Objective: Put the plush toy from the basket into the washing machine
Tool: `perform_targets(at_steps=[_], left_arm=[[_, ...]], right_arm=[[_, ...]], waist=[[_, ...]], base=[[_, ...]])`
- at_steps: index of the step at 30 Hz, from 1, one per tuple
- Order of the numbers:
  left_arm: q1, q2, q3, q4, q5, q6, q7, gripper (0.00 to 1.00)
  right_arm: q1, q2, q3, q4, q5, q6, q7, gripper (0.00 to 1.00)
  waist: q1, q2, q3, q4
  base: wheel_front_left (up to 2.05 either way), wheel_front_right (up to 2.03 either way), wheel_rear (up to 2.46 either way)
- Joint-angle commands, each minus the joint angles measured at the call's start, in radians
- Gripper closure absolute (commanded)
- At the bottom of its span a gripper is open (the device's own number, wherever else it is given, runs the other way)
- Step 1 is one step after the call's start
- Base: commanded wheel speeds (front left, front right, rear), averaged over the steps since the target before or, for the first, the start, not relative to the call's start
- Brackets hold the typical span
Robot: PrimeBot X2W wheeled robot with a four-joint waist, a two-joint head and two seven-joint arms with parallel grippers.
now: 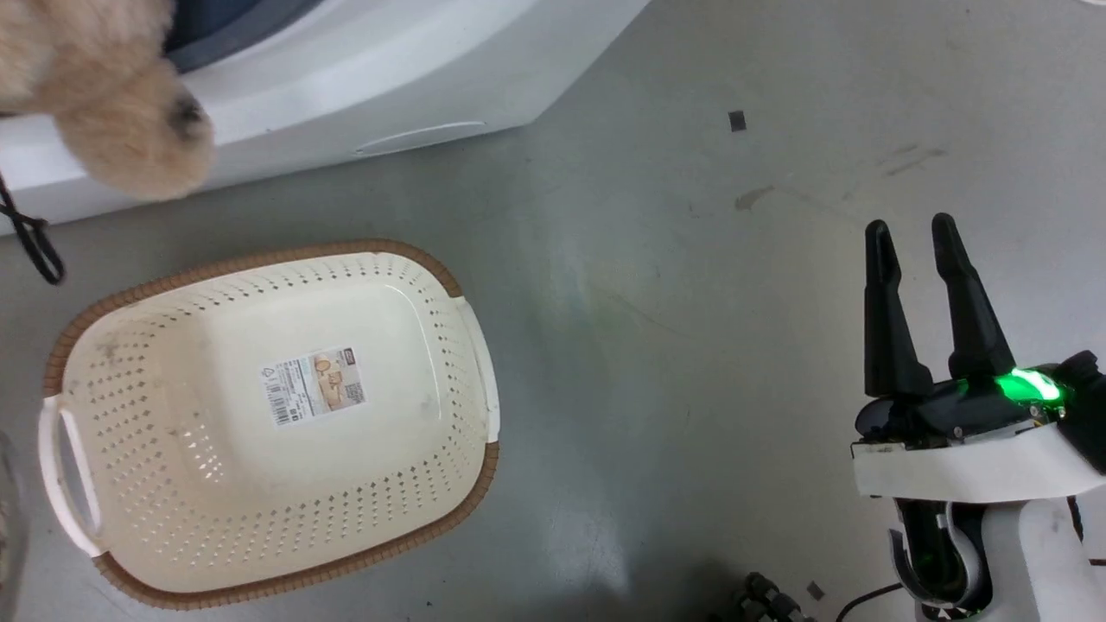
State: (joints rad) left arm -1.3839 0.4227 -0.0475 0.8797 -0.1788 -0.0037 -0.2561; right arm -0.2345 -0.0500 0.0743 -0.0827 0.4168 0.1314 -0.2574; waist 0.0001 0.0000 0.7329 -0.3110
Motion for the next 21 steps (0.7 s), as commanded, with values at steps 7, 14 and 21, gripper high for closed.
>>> perform_targets(at_steps=[7,14,21], left_arm=[[-0.084,0.019,0.001,0.035,0.027,0.018,-0.006,0.00],[-0.060,-0.008,-0.037,0.127,0.051,0.004,-0.006,0.00],[-0.064,-0.017,-0.046,0.186,0.044,-0.008,-0.006,0.00]], right_arm=[[-0.027,0.000,0.006,-0.007,0.019,-0.001,-0.004,0.00],[-0.032,0.000,0.005,0.002,0.014,-0.001,-0.004,0.00],[-0.031,0.000,0.005,0.017,0.004,-0.001,-0.004,0.00]], waist=[[-0.0001,0.0000,0.034,-0.019],[-0.0001,0.0000,0.019,0.011],[-0.0001,0.0000,-0.020,0.036]], base=[[0.00,0.00,0.00],[0.00,0.00,0.00],[0.00,0.00,0.00]])
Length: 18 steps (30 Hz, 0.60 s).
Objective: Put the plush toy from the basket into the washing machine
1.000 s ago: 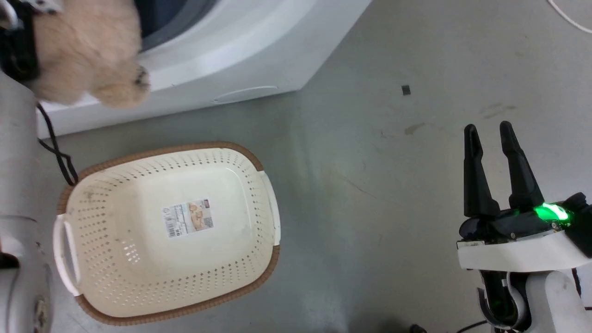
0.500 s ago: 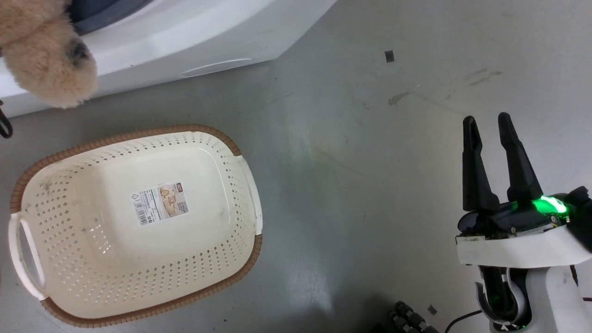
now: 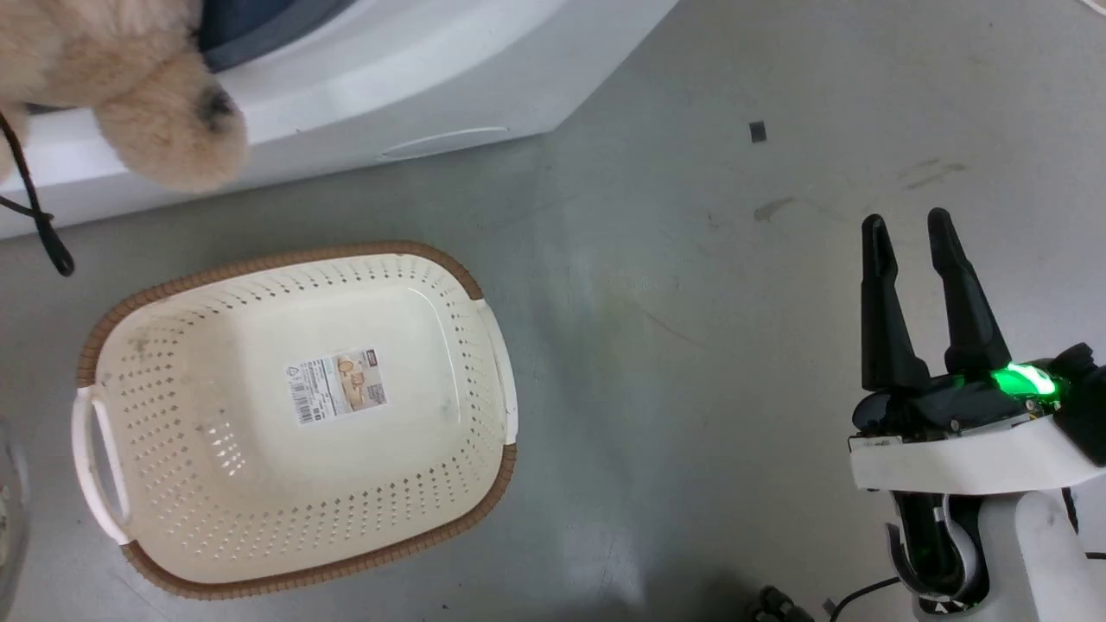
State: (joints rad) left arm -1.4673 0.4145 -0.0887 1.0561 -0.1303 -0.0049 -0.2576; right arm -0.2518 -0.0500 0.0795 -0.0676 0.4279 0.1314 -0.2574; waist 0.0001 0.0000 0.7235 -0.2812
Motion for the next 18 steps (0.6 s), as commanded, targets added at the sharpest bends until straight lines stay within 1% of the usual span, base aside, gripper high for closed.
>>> perform_targets(at_steps=[1,4,11,18], left_arm=[[0.026,-0.012,-0.001,0.014,-0.011,-0.010,-0.004,0.00],[0.048,-0.023,-0.001,0.021,-0.021,-0.024,-0.004,0.00],[0.138,-0.051,-0.016,-0.001,-0.020,-0.034,-0.004,0.00],[0.250,-0.076,-0.014,-0.076,-0.028,-0.037,-0.004,0.00]], right_arm=[[-0.012,0.000,0.000,0.005,-0.008,-0.001,-0.004,0.00],[-0.005,0.000,0.003,0.011,-0.011,-0.001,-0.004,0.00],[0.008,0.000,0.009,0.023,-0.017,-0.001,-0.004,0.00],[0.041,0.000,0.005,0.040,-0.035,-0.001,-0.004,0.00]], waist=[[-0.0001,0.0000,-0.019,0.009],[-0.0001,0.0000,-0.045,0.019],[-0.0001,0.0000,-0.105,0.038],[-0.0001,0.0000,-0.177,0.068]], base=[[0.00,0.00,0.00],[0.00,0.00,0.00],[0.00,0.00,0.00],[0.00,0.00,0.00]])
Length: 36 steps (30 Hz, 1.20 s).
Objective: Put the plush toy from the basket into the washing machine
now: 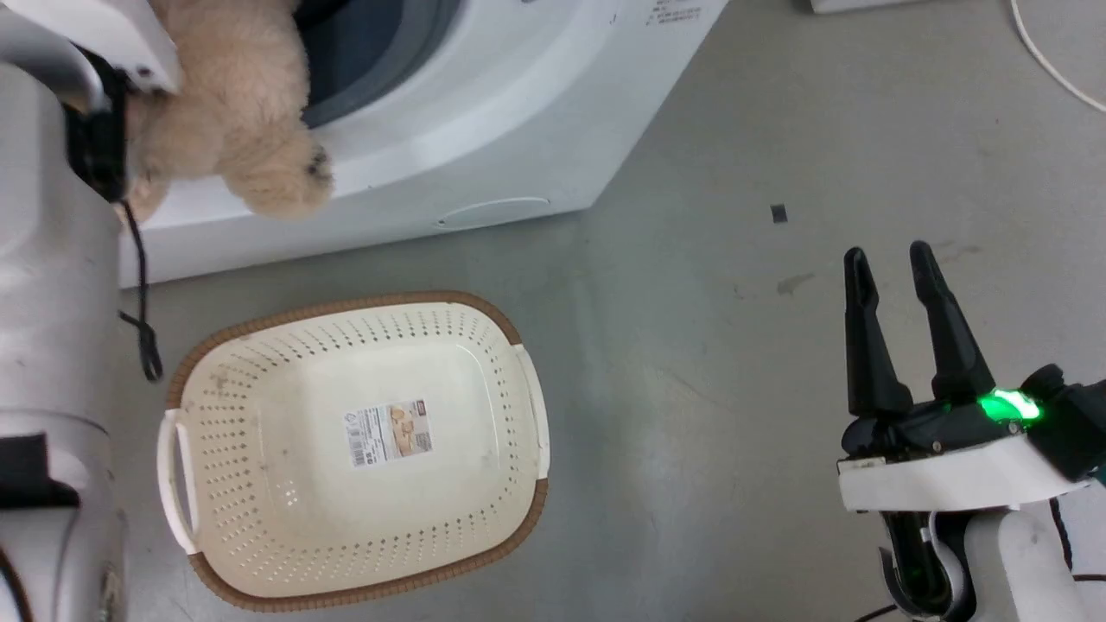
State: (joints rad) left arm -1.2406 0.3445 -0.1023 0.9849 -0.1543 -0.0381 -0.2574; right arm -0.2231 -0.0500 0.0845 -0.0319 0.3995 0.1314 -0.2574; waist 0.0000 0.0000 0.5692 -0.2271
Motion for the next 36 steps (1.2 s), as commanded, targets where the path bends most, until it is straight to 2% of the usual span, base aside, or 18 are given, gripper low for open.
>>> perform_targets(at_steps=[1,11,24,36], left_arm=[[0.042,-0.012,0.003,-0.016,-0.009,-0.005,-0.004,0.00],[0.272,-0.077,0.013,-0.162,-0.017,-0.003,-0.004,0.00],[0.707,-0.200,0.074,-0.593,0.046,0.077,-0.004,0.00],[0.983,-0.254,0.091,-0.764,0.098,0.106,-0.004,0.00]], right_arm=[[0.018,0.000,0.000,0.007,-0.010,-0.001,-0.004,0.00],[0.075,0.000,-0.001,0.032,-0.041,-0.001,-0.004,0.00],[0.164,0.000,-0.026,0.024,-0.104,-0.001,-0.004,0.00],[0.218,0.000,-0.059,0.027,-0.153,-0.001,-0.004,0.00]], waist=[[0.0000,0.0000,-0.036,0.021],[0.0000,0.0000,-0.174,0.074],[0.0000,0.0000,-0.372,0.161],[0.0000,0.0000,-0.477,0.223]], base=[[0.00,0.00,0.00],[0.00,0.00,0.00],[0.00,0.00,0.00],[0.00,0.00,0.00]])
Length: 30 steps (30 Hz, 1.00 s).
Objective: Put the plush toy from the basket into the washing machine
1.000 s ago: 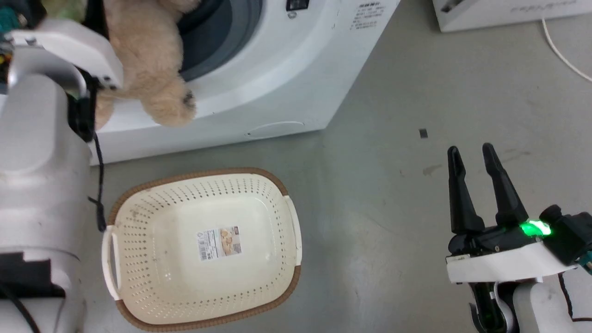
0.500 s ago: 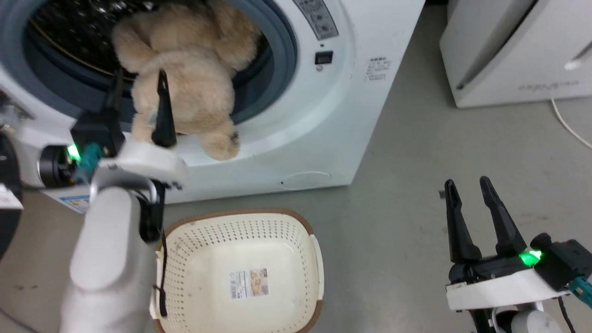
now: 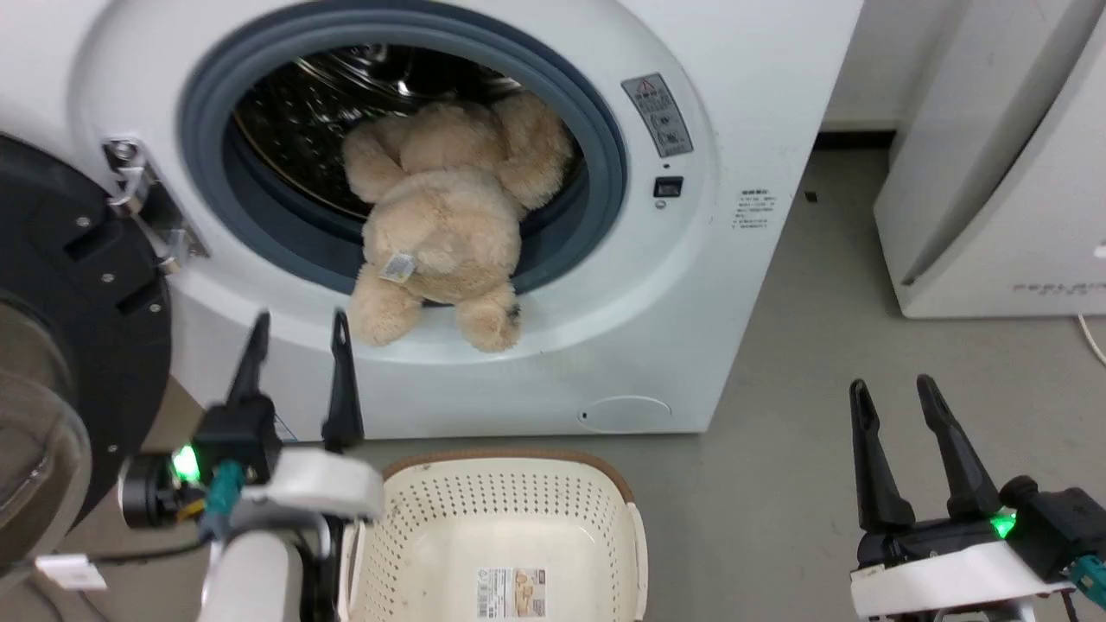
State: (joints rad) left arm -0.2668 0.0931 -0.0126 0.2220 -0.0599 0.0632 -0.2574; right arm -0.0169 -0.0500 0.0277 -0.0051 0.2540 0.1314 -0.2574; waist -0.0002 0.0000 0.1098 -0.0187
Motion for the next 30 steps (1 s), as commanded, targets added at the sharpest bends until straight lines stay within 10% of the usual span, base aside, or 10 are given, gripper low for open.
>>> perform_targets(at_steps=[1,17,18,30], left_arm=[[0.033,-0.006,-0.002,-0.006,0.004,0.002,-0.004,0.00],[0.243,-0.034,-0.007,-0.062,0.005,-0.002,-0.004,0.00],[0.232,-0.032,-0.007,-0.058,0.005,-0.003,0.000,1.00],[0.236,-0.033,-0.006,-0.069,0.009,-0.008,0.021,1.00]], right_arm=[[0.017,0.000,-0.003,0.002,-0.010,-0.001,-0.004,0.00],[0.111,0.000,-0.005,0.034,-0.021,-0.001,-0.004,0.00],[0.100,0.000,-0.005,0.031,-0.010,0.000,0.000,1.00],[0.094,0.000,-0.008,0.029,-0.026,0.000,0.019,1.00]], waist=[[0.0002,0.0000,-0.026,0.018],[0.0002,0.0000,-0.108,0.050],[0.0002,0.0000,-0.108,0.050],[0.0002,0.0000,-0.109,0.047]], base=[[0.00,0.00,0.00],[0.00,0.00,0.00],[0.00,0.00,0.00],[0.00,0.00,0.00]])
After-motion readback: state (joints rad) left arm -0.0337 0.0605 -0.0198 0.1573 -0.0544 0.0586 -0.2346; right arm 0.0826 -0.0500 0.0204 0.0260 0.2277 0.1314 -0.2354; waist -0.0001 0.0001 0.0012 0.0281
